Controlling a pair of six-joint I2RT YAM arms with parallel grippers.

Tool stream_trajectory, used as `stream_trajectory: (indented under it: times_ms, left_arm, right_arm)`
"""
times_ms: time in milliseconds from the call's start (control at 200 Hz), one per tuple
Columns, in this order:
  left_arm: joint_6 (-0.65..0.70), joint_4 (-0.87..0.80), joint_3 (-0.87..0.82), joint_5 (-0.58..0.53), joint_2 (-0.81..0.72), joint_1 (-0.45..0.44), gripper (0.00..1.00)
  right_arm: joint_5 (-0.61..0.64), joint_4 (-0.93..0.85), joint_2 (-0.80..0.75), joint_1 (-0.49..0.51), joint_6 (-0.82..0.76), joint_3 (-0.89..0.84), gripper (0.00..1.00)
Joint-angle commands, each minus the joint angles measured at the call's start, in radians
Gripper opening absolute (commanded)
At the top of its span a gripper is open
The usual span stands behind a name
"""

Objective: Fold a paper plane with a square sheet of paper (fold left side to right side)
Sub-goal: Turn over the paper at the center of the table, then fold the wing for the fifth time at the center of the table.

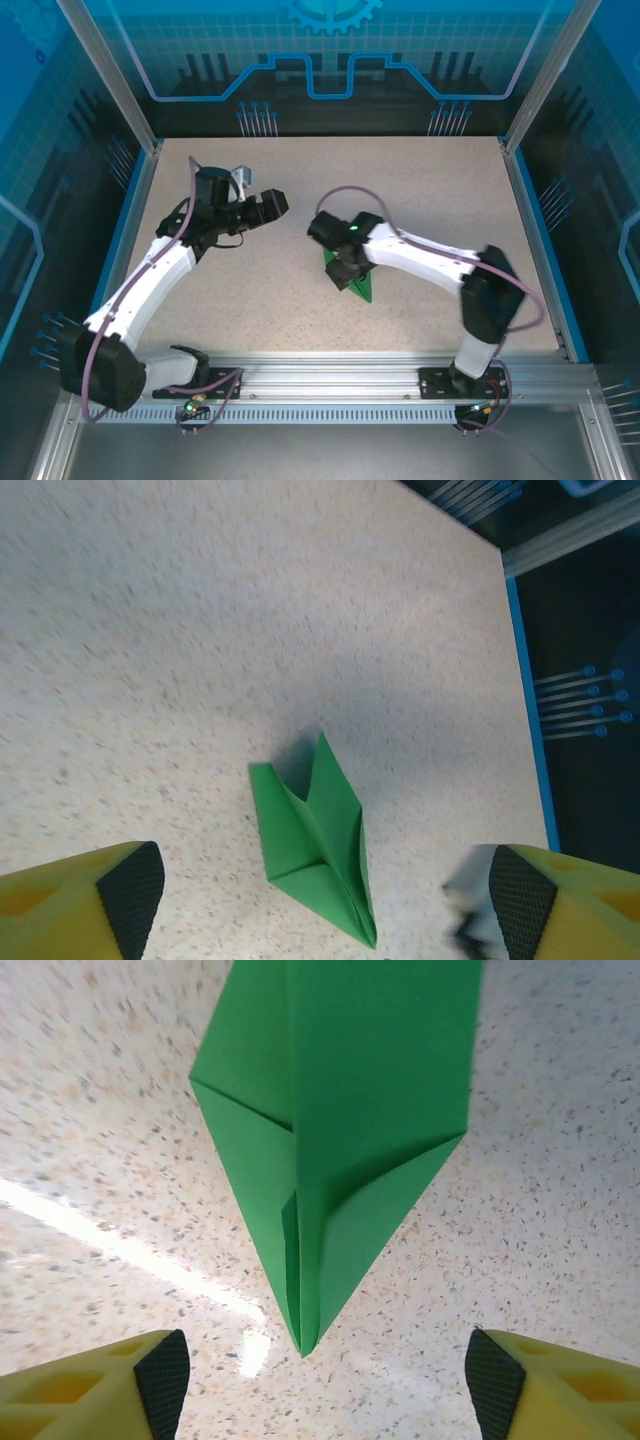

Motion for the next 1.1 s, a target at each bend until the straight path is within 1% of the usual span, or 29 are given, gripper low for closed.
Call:
stream_trajectory:
  times_ms: [0,115,200,265,300,400,565,630,720,760,870,940,990,1025,1095]
  left_arm:
    - [-0.088,0.103,-0.050,0.172,0.096,-0.002,0.86]
    - [-0.143,0.186,-0.063,0.245,0.211,-0.050,0.84]
    - [-0.173,0.211,-0.042,0.266,0.295,-0.102,0.84]
    - [-0.198,0.219,-0.023,0.265,0.354,-0.141,0.84]
    - [-0.213,0.229,-0.014,0.266,0.383,-0.158,0.84]
    - [-0.243,0.232,0.027,0.266,0.474,-0.197,0.82]
    - [-0.253,0.226,0.119,0.279,0.611,-0.240,0.75]
    - [-0.250,0.230,0.153,0.288,0.651,-0.250,0.70]
    - [-0.241,0.235,0.182,0.290,0.691,-0.253,0.59]
    - [-0.231,0.239,0.187,0.286,0.701,-0.253,0.53]
    - [-0.190,0.250,0.186,0.282,0.706,-0.251,0.33]
    - [-0.156,0.264,0.171,0.284,0.692,-0.245,0.23]
    - [-0.128,0.291,0.148,0.299,0.677,-0.239,0.19]
    - [-0.107,0.305,0.135,0.307,0.665,-0.233,0.16]
    - [-0.066,0.342,0.101,0.340,0.646,-0.220,0.13]
  right_arm:
    - [-0.125,0.177,-0.140,-0.087,0.042,-0.132,0.78]
    - [-0.241,0.366,-0.302,-0.189,0.083,-0.305,0.81]
    - [-0.305,0.498,-0.390,-0.256,0.132,-0.408,0.85]
    - [-0.330,0.575,-0.449,-0.295,0.174,-0.460,0.88]
    - [-0.343,0.606,-0.479,-0.312,0.190,-0.515,0.89]
    - [-0.348,0.636,-0.529,-0.341,0.213,-0.566,0.93]
    - [-0.348,0.612,-0.556,-0.360,0.212,-0.585,0.93]
    - [-0.351,0.618,-0.563,-0.363,0.212,-0.594,0.95]
    - [-0.388,0.641,-0.570,-0.382,0.207,-0.610,0.96]
    - [-0.411,0.658,-0.571,-0.394,0.202,-0.618,0.96]
    - [-0.503,0.708,-0.563,-0.439,0.163,-0.635,0.98]
    - [-0.550,0.736,-0.555,-0.470,0.130,-0.644,0.99]
    - [-0.573,0.746,-0.543,-0.500,0.120,-0.646,0.99]
    - [-0.615,0.748,-0.528,-0.530,0.113,-0.643,0.99]
    - [-0.756,0.764,-0.479,-0.603,0.095,-0.633,0.97]
